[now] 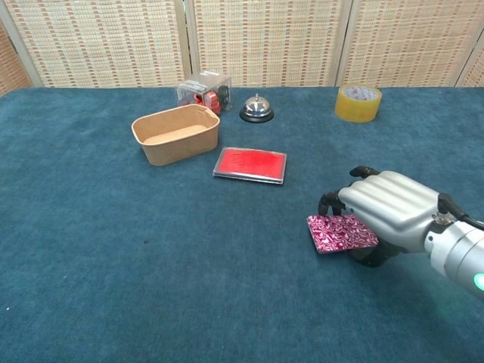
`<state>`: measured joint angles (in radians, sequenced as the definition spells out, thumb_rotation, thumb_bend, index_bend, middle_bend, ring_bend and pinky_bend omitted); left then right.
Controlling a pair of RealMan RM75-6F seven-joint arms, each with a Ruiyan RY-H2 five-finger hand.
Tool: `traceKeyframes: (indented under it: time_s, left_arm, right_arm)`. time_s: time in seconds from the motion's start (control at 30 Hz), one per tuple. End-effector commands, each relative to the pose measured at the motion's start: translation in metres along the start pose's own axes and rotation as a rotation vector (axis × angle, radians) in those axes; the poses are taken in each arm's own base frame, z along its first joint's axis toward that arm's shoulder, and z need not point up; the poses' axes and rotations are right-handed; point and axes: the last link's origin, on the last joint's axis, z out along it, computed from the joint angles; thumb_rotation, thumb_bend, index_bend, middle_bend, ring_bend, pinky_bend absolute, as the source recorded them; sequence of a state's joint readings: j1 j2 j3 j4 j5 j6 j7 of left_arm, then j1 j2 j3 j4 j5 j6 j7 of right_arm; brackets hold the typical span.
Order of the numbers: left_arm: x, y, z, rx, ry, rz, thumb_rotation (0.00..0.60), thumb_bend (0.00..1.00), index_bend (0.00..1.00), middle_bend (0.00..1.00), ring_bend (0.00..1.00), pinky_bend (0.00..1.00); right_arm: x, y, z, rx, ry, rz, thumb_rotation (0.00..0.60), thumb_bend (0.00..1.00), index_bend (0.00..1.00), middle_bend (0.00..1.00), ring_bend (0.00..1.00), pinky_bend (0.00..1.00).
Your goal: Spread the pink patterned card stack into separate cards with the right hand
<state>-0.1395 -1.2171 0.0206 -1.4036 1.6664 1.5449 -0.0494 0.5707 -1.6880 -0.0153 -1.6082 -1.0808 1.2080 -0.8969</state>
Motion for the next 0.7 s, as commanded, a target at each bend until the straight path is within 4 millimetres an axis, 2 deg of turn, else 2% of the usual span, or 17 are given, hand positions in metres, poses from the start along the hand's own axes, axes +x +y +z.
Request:
traceKeyframes:
  time_s: [0.03, 0.1, 0.2, 0.47, 0.7]
  left_arm:
    - [-0.002, 0.001, 0.0, -0.009, -0.012, 0.007, 0.6, 0.45, 0.0, 0.0, 0.0, 0.01]
    - [-0.003, 0.002, 0.0, -0.009, -0.013, 0.011, 0.6, 0.45, 0.0, 0.0, 0.0, 0.01]
    - [-0.002, 0.001, 0.0, -0.008, -0.014, 0.011, 0.6, 0.45, 0.0, 0.0, 0.0, 0.01]
    - [-0.001, 0.0, -0.001, -0.009, -0.011, 0.009, 0.6, 0.46, 0.0, 0.0, 0.0, 0.01]
    - [-0.001, 0.001, 0.0, -0.009, -0.012, 0.008, 0.6, 0.46, 0.0, 0.0, 0.0, 0.01]
  right_arm:
    - [-0.001, 0.002, -0.001, 0.008, -0.035, -0.011, 0.6, 0.29, 0.15, 0.26, 0.15, 0.02]
    - [-0.001, 0.004, -0.001, 0.01, -0.05, -0.018, 0.6, 0.29, 0.06, 0.21, 0.1, 0.0]
    - [-0.001, 0.007, -0.003, 0.01, -0.07, -0.028, 0.6, 0.29, 0.01, 0.18, 0.07, 0.0]
    - [0.014, 0.022, -0.013, -0.007, -0.032, -0.015, 0.6, 0.29, 0.0, 0.16, 0.05, 0.0]
    - [0.026, 0.059, -0.009, -0.116, 0.005, -0.01, 0.6, 0.29, 0.0, 0.16, 0.05, 0.0]
